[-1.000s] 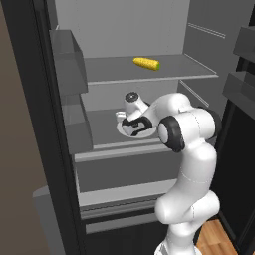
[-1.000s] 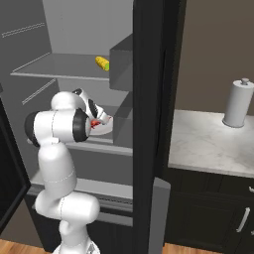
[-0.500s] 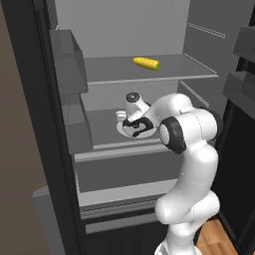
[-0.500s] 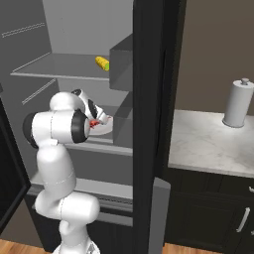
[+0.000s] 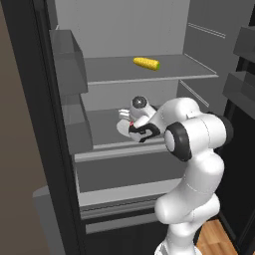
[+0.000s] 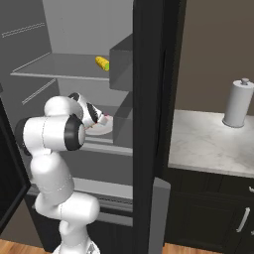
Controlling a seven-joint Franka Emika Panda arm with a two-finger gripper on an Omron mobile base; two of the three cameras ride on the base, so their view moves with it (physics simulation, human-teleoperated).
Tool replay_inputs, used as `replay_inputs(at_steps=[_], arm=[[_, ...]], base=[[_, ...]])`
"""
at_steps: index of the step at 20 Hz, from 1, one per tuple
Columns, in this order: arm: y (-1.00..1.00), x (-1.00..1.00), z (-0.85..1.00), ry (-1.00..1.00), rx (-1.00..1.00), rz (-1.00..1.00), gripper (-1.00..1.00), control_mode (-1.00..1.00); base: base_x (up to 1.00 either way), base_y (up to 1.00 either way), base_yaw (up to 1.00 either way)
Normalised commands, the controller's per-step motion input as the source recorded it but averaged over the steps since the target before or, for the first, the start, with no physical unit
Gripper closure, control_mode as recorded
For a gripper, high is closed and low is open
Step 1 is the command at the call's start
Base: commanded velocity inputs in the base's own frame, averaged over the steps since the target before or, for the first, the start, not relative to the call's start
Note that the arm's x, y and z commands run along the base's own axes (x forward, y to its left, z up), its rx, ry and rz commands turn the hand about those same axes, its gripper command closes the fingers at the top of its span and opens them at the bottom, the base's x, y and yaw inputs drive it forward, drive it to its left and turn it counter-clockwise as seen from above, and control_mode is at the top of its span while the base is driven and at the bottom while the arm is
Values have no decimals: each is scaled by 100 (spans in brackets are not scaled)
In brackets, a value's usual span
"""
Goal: Transport the fish from the fridge to the microwave and turn on the microwave.
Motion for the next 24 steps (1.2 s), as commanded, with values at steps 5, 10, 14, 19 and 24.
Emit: replay_inputs(at_steps=[5,10,14,19,24], arm=[[-1,-27,41,-2,0,-1,100,-100],[-1,-40,36,6,0,-1,100,-100],[0,-43,40,10,2,0,100,-100],[0,-42,44,16,1,0,100,-100],[0,-44,45,16,0,3,100,-100]], base=[[0,0,0],[0,0,0],[0,0,0],[0,0,0],[0,0,0]])
